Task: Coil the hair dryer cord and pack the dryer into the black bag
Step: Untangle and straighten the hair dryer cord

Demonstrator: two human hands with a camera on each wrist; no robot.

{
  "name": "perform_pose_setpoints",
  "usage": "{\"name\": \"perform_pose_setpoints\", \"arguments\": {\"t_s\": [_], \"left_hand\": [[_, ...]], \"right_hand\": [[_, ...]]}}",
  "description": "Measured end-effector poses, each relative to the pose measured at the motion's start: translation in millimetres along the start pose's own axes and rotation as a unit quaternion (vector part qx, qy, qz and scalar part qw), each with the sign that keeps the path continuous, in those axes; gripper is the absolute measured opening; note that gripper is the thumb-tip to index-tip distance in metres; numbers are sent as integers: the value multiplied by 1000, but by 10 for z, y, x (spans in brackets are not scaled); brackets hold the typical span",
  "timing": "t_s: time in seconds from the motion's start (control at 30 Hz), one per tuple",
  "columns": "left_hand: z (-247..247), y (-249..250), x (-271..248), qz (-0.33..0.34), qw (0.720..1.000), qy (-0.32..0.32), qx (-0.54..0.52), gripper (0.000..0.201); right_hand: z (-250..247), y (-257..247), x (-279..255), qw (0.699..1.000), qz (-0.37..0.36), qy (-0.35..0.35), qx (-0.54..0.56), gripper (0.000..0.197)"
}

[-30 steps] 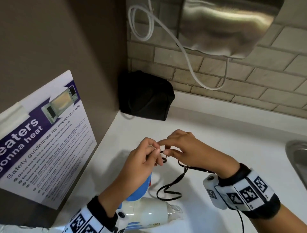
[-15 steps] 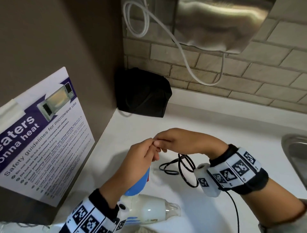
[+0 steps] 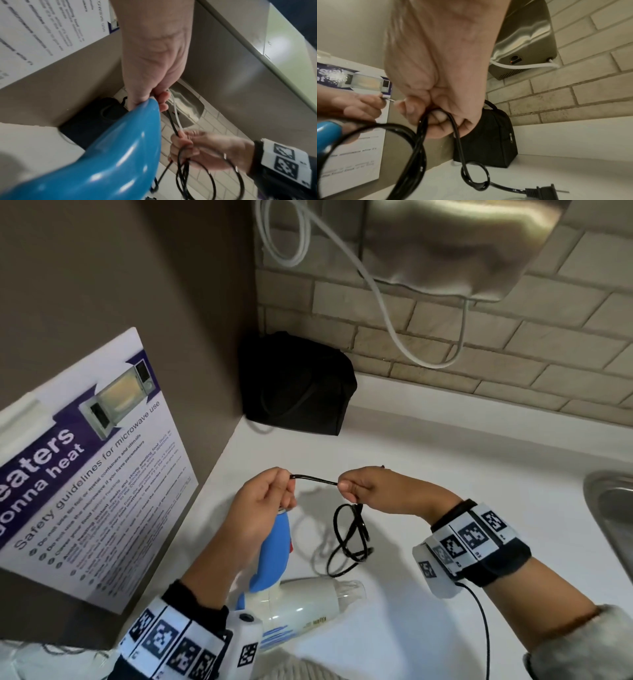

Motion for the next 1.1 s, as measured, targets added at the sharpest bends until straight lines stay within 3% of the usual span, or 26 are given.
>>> {"name": "perform_pose_setpoints", "arguments": {"t_s": [0.1,0.27,0.6,0.77,0.93,1.1], "left_hand": [[-66,-68,3,-47,997,1,-58,35],[-272,-108,56,-41,993,46,-100,30],[-496,-377,32,-119,970,101,-184,30],[-610,-541,67,-138,963,122,-195,31],[-597,-867,105,-204,950,139,-193,33],[-596,-1032,144,-236,929,170,-228,35]], "right_hand": [[46,161,17,1000,3,3,-19,35],[169,432,30,999,39,3,-15,35],[326,918,124,996,84,31,5,37],[374,1079,138,990,116,25,-72,40],[390,1204,166,976,175,16,-132,31],[285,1102,191,982,143,69,-103,35]]}}
Point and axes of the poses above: each hand's wrist, its own x-axis towards the middle knuckle, its own z-axis out of the palm, y = z × x, the point moved 7 cm from there along x, towards the middle knuckle, and after that the axes turned 1 degree about -y, right-handed, at the moved point
